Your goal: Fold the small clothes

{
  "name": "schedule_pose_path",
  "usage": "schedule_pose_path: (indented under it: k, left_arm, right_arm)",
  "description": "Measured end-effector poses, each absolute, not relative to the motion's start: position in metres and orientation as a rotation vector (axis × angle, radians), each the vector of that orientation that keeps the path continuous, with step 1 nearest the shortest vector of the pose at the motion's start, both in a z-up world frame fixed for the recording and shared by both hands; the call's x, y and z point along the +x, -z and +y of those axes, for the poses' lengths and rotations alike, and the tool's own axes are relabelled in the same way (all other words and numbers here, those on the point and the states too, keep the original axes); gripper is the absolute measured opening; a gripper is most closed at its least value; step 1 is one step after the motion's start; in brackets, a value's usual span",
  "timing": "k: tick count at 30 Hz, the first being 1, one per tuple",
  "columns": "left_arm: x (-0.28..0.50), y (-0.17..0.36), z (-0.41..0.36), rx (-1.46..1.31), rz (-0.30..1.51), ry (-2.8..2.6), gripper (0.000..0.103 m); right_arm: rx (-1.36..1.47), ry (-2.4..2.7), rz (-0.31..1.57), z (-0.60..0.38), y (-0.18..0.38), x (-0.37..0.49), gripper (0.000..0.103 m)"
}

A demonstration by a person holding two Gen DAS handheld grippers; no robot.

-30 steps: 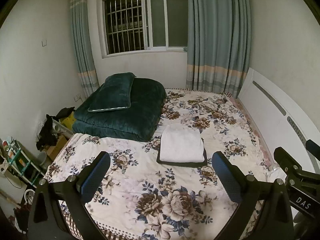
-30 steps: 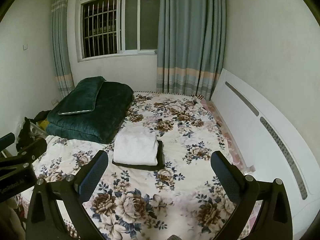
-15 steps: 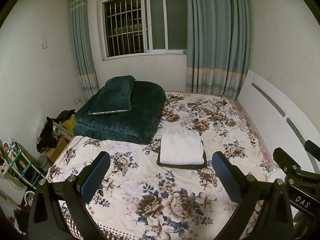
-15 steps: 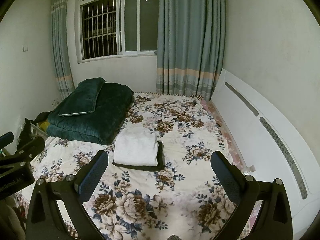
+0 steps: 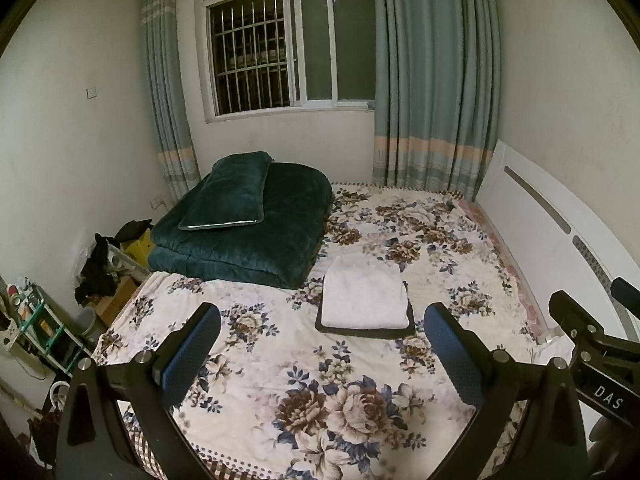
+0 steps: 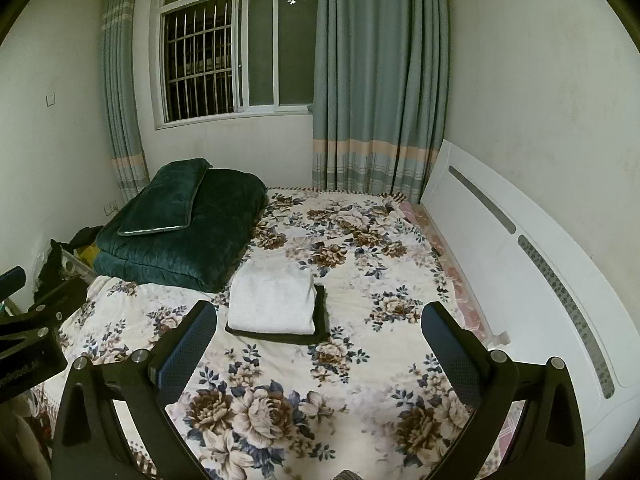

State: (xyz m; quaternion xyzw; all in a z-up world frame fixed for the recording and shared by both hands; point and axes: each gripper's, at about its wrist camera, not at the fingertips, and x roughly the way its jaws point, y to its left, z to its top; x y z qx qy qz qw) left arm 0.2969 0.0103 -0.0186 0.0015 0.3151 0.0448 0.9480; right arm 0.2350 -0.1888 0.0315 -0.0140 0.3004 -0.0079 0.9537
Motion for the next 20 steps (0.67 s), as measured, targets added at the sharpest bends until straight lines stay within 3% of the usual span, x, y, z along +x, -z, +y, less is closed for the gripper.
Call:
schedule_pose_path:
  k: [20]
  left_arm:
    - [0.2962, 0.0132, 0.0106, 0.005, 0.642, -0.095, 0.103]
  right_arm:
    - [-0.026, 0.020, 0.611, -0.1895, -0.0316, 0.2301, 0.103]
